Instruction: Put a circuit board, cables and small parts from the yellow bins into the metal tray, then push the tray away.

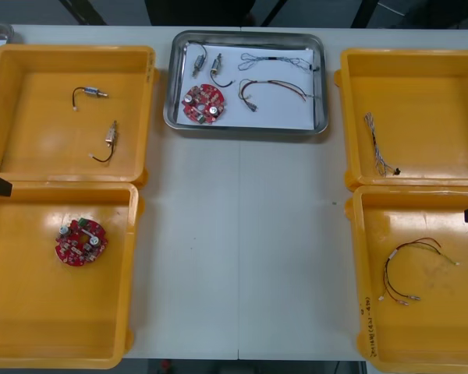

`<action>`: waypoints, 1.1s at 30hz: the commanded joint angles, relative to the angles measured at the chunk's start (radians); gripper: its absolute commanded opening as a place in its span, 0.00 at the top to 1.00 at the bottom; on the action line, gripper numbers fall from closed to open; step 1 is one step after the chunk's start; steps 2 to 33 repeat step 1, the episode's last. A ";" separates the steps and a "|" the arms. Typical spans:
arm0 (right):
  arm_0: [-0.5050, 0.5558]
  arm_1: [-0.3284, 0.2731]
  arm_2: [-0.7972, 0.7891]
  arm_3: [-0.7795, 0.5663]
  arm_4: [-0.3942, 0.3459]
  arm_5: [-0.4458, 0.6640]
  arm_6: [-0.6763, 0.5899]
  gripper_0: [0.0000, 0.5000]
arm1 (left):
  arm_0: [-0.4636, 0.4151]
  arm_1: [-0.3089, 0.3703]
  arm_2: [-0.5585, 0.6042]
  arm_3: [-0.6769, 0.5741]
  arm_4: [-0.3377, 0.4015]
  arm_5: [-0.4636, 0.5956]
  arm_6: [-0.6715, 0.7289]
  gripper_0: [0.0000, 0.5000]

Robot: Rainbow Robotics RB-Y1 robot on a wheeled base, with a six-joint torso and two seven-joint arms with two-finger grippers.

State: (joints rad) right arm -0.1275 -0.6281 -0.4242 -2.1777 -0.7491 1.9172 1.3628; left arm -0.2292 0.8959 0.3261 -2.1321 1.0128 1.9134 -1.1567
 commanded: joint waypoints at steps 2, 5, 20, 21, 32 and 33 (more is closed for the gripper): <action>0.014 -0.042 -0.008 -0.007 0.001 0.003 -0.022 0.00 | 0.021 0.043 0.027 -0.026 0.007 0.006 -0.101 0.00; 0.014 -0.042 -0.008 -0.007 0.001 0.003 -0.022 0.00 | 0.021 0.043 0.027 -0.026 0.007 0.006 -0.101 0.00; 0.014 -0.042 -0.008 -0.007 0.001 0.003 -0.022 0.00 | 0.021 0.043 0.027 -0.026 0.007 0.006 -0.101 0.00; 0.014 -0.042 -0.008 -0.007 0.001 0.003 -0.022 0.00 | 0.021 0.043 0.027 -0.026 0.007 0.006 -0.101 0.00; 0.014 -0.042 -0.008 -0.007 0.001 0.003 -0.022 0.00 | 0.021 0.043 0.027 -0.026 0.007 0.006 -0.101 0.00; 0.014 -0.042 -0.008 -0.007 0.001 0.003 -0.022 0.00 | 0.021 0.043 0.027 -0.026 0.007 0.006 -0.101 0.00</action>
